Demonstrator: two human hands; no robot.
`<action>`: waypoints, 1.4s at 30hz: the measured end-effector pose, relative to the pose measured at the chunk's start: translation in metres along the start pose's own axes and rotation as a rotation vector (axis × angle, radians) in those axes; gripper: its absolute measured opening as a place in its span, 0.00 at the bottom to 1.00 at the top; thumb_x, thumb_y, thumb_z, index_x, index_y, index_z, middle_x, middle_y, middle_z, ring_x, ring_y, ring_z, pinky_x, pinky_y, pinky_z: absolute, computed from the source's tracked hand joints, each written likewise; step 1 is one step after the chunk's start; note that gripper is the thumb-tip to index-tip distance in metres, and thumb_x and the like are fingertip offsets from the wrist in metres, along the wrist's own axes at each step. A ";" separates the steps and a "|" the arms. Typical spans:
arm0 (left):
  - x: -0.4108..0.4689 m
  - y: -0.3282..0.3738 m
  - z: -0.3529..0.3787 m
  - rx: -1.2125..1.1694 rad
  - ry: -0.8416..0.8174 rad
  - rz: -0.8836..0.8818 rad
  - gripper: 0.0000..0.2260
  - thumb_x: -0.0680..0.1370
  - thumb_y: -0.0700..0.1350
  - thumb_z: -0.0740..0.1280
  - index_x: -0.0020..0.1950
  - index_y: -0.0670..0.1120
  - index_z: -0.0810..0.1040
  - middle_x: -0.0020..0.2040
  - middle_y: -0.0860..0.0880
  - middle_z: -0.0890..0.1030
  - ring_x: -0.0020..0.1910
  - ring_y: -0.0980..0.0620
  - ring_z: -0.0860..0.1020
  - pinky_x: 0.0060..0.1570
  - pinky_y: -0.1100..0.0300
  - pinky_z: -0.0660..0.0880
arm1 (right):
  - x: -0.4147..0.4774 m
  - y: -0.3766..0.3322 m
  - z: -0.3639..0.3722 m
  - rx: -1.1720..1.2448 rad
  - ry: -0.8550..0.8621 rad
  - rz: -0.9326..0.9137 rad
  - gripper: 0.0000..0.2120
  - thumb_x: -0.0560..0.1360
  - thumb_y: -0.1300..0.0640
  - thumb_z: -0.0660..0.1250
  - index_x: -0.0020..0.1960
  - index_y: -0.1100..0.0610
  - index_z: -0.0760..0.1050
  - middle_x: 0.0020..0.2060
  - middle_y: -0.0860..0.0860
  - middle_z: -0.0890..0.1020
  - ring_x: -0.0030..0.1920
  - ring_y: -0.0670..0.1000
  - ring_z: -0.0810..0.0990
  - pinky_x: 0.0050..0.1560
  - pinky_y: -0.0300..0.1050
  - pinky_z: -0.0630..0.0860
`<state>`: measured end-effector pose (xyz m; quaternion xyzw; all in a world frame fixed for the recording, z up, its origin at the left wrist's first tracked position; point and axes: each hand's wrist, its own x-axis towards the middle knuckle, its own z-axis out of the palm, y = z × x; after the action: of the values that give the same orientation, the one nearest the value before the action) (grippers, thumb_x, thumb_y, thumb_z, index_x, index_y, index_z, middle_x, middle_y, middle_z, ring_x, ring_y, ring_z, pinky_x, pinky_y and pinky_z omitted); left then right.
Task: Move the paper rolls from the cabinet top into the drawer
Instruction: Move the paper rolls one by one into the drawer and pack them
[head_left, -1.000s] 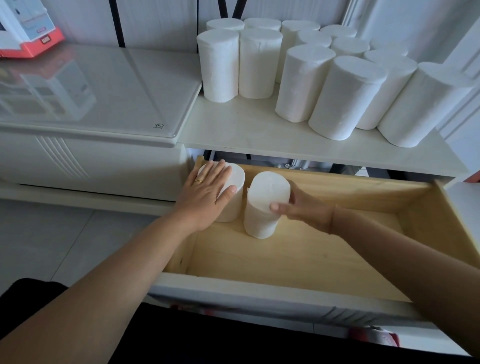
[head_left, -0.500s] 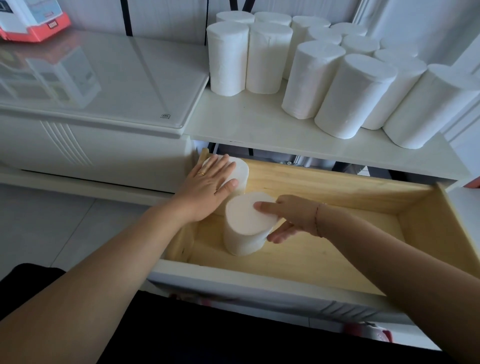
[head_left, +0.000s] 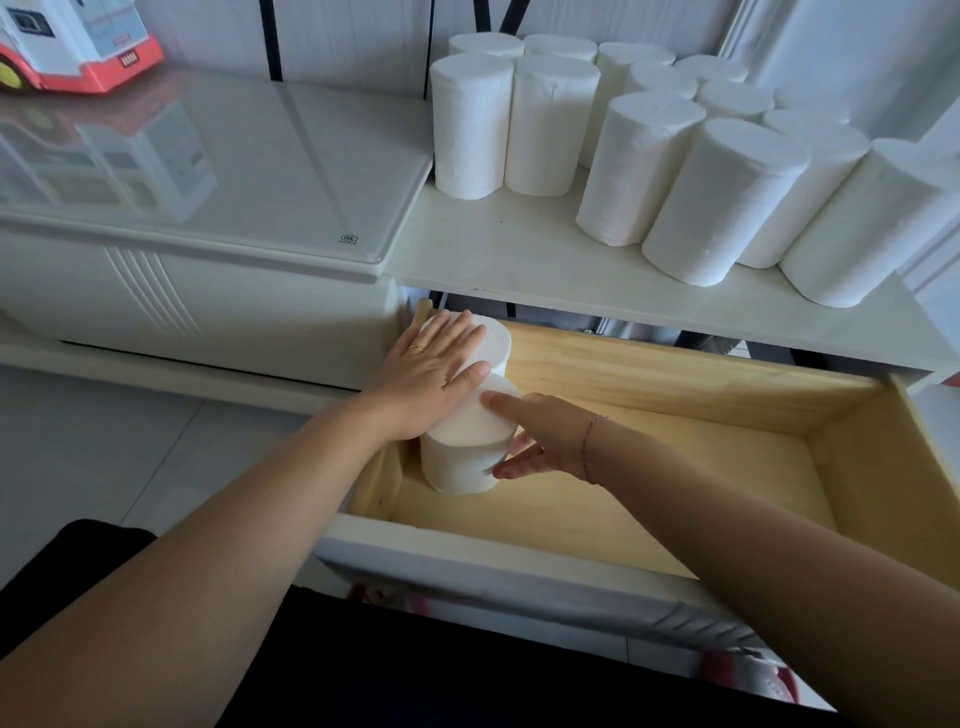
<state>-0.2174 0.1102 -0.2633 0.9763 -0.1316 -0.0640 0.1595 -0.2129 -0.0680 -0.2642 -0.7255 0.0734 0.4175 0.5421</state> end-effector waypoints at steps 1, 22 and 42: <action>0.001 0.000 0.000 0.006 0.003 -0.003 0.25 0.81 0.57 0.43 0.77 0.52 0.45 0.78 0.54 0.42 0.75 0.58 0.37 0.71 0.59 0.35 | 0.001 -0.001 -0.001 -0.002 -0.004 -0.002 0.30 0.76 0.42 0.65 0.68 0.61 0.66 0.55 0.64 0.74 0.37 0.58 0.84 0.47 0.47 0.83; 0.013 -0.003 0.003 0.068 0.004 0.036 0.34 0.72 0.65 0.34 0.76 0.54 0.40 0.76 0.57 0.36 0.72 0.60 0.31 0.71 0.57 0.31 | 0.010 -0.007 -0.006 0.043 -0.110 -0.046 0.27 0.76 0.44 0.66 0.65 0.64 0.70 0.55 0.63 0.75 0.45 0.58 0.83 0.53 0.47 0.81; 0.010 -0.002 0.003 0.110 0.070 0.051 0.25 0.81 0.57 0.43 0.77 0.53 0.42 0.76 0.56 0.38 0.73 0.60 0.33 0.71 0.59 0.33 | 0.013 -0.002 -0.004 0.143 -0.119 -0.008 0.30 0.73 0.42 0.69 0.65 0.63 0.69 0.50 0.59 0.73 0.38 0.55 0.83 0.49 0.46 0.82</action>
<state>-0.2074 0.1086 -0.2675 0.9816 -0.1540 -0.0186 0.1116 -0.2014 -0.0658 -0.2715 -0.6591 0.0676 0.4515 0.5976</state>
